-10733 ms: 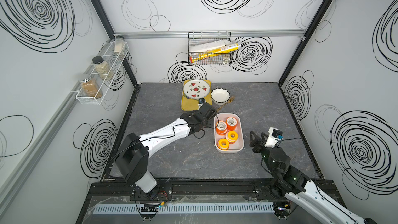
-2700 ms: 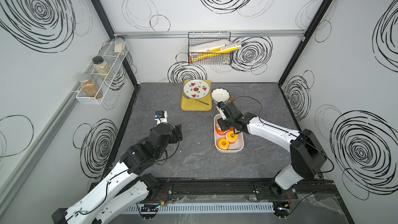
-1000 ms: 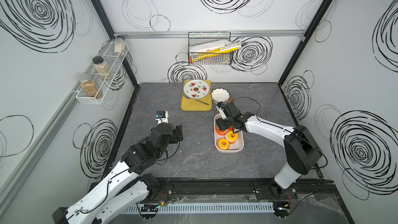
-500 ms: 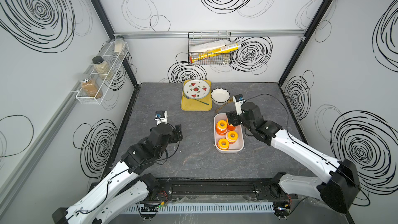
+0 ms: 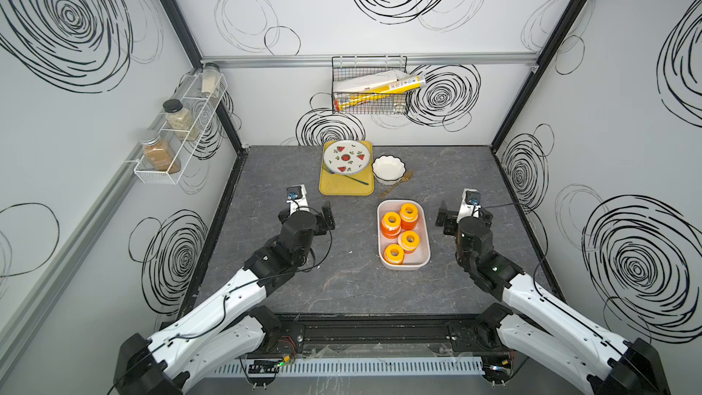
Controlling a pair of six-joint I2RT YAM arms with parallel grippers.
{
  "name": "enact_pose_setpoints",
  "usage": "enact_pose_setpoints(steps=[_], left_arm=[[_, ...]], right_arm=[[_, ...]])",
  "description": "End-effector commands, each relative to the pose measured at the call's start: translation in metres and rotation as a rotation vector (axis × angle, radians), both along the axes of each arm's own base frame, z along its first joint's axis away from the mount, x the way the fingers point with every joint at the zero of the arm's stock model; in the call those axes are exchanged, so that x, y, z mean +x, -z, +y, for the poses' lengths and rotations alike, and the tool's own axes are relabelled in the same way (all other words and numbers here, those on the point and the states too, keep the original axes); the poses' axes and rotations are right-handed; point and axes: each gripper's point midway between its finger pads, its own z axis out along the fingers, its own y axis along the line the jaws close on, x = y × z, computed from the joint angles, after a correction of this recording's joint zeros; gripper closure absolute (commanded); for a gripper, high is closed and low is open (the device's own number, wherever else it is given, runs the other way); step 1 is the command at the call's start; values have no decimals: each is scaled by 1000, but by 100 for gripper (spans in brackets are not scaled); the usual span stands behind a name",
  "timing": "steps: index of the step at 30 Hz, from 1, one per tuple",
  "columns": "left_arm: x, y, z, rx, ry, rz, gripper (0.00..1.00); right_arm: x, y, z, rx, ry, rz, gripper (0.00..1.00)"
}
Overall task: Put the sealing tape into the storage box
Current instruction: Reset both arms
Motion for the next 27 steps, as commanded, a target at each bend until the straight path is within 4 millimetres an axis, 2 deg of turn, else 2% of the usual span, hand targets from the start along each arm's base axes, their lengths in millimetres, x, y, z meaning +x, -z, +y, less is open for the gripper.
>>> enact_pose_setpoints(steps=[1, 3, 9, 12, 14, 17, 21, 22, 25, 27], left_arm=[[21, -9, 22, 50, -111, -120, 1], [25, 0, 31, 82, -124, -155, 1], [25, 31, 76, 131, -207, -178, 1], [32, 45, 88, 184, -216, -166, 1], [40, 47, 94, 195, -221, -153, 3], [48, 50, 108, 179, -230, -186, 2], [56, 67, 131, 141, -241, -198, 5], [59, 71, 133, 149, -248, -184, 5], [66, 66, 136, 194, -252, -210, 6], [73, 76, 142, 162, -244, -185, 5]], right_arm=[[1, 4, -33, 9, 144, -48, 0], [1, 16, -47, 19, 184, -54, 0], [7, 51, -73, 41, 223, -53, 0], [9, 66, -90, 62, 270, -58, 0], [7, 76, -99, 81, 301, -85, 0], [15, 69, -104, 61, 323, -125, 0], [26, 65, -107, 47, 309, -150, 0], [26, 64, -108, 43, 305, -163, 0], [28, 68, -106, 42, 273, -173, 0], [35, 70, -102, 28, 245, -159, 0]])
